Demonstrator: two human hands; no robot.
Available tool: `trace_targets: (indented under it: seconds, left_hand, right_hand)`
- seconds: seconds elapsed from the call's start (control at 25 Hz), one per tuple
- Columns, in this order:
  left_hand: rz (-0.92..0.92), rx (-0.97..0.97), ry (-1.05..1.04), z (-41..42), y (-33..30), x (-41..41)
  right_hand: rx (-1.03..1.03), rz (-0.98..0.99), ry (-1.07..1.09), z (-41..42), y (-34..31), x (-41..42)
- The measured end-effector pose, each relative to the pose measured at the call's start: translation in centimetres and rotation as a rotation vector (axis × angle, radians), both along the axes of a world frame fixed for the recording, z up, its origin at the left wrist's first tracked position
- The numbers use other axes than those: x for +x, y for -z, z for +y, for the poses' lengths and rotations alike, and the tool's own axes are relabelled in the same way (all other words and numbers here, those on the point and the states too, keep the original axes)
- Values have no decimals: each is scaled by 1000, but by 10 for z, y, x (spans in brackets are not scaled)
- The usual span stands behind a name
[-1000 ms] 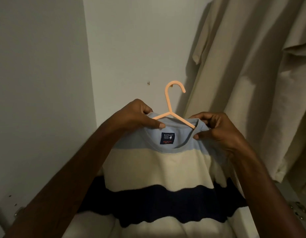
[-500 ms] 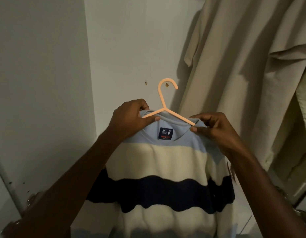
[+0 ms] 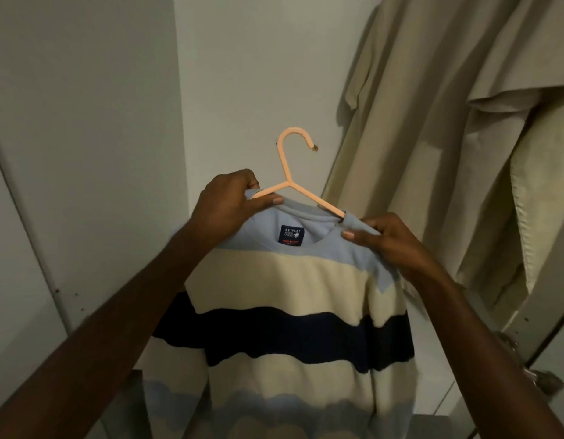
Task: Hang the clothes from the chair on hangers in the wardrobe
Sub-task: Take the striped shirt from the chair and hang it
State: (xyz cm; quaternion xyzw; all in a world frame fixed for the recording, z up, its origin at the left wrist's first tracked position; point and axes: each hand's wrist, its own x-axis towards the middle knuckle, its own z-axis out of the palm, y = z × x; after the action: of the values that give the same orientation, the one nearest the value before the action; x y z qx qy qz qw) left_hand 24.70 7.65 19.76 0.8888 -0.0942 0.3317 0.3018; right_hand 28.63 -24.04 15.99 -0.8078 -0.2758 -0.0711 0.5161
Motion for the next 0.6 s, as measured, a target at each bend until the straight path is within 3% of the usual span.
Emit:
trace_targets:
  seconds: [0.12, 0.32, 0.4, 0.6]
  left_hand:
    - [95, -119, 99, -5, -11, -10]
    - [236, -66, 272, 24, -10, -35]
    - [247, -160, 284, 37, 6, -55]
    - [59, -477, 274, 22, 24, -97]
  right_hand:
    - [242, 52, -10, -16, 4, -8]
    - [327, 30, -3, -48, -3, -20]
    - [393, 26, 30, -64, -11, -35]
    - [425, 4, -77, -73, -27, -63]
